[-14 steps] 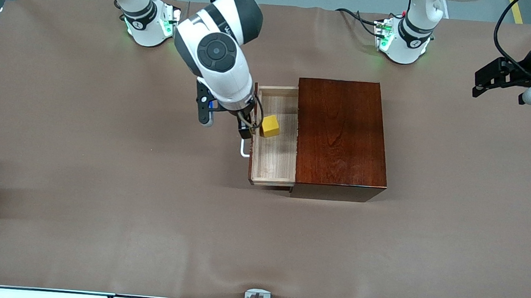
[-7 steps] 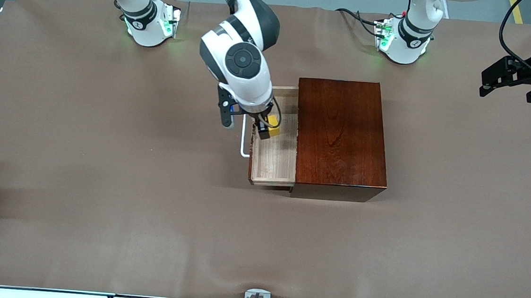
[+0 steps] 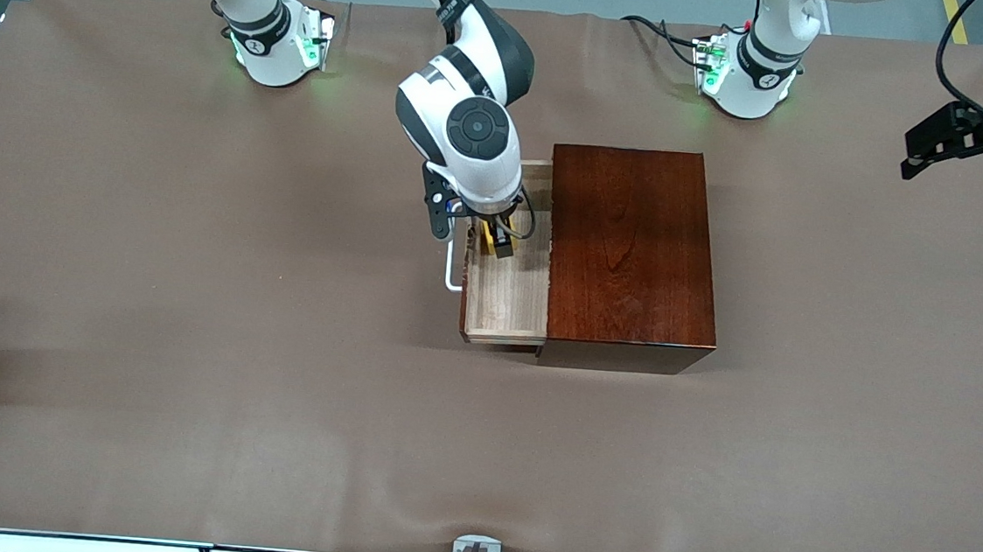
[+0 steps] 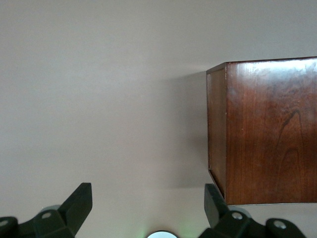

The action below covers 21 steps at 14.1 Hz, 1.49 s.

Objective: Open drawer, take yellow block, close drawer
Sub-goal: 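Lower the right gripper into the drawer over the yellow cube, then close the right gripper on the yellow cube and lift it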

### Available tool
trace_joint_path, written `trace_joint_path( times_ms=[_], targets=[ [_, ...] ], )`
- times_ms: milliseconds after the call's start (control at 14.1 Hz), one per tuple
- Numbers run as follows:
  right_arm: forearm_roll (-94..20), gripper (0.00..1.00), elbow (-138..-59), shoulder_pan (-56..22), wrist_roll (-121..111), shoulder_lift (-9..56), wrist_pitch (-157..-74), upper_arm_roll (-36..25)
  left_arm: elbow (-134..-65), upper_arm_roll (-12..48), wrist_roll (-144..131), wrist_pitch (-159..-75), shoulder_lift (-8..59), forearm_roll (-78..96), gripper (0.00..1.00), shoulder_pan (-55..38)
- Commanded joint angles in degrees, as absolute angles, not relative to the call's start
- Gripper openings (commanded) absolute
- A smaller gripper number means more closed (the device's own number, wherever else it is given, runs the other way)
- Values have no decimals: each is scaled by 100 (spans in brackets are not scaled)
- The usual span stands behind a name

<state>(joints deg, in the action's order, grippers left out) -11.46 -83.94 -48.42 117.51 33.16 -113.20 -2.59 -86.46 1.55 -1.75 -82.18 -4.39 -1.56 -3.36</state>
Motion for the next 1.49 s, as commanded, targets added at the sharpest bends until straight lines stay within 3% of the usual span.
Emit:
trace_joint_path(
  times_ms=[0, 213, 283, 354, 425, 496, 992, 1417],
  targets=[
    [-1266, 100, -8367, -4992, 11804, 3427, -11382, -316, -8736, 167, -255, -8244, -571, -281, 100, -299],
    [-1266, 100, -8367, -5001, 11821, 3533, -11478, -316, -8728, 158, -246, -8235, -571, -281, 100, -185],
    [-1266, 84, -8367, -5001, 11821, 3533, -11479, -316, -8728, 158, -246, -8235, -580, -281, 100, -176],
    [-1257, 55, -8350, -5010, 11804, 3533, -11470, -316, -8728, 150, -246, -8235, -580, -281, 100, -167],
    [-1248, 17, -8332, -5001, 11760, 3507, -11444, -316, -8728, 158, -246, -8235, -580, -281, 100, -150],
    [-1257, 0, -8306, -5001, 11795, 3489, -11435, -316, -8728, 150, -255, -8227, -580, -281, 100, -141],
    [-1274, 0, -7823, -4720, 11760, 3199, -10593, -334, -8728, 106, -255, -8227, -624, -281, 100, -132],
    [-1274, 0, -7717, -4001, 10611, 2804, -9784, -325, -8728, 97, -264, -8095, -677, -273, 100, -132]
  ],
)
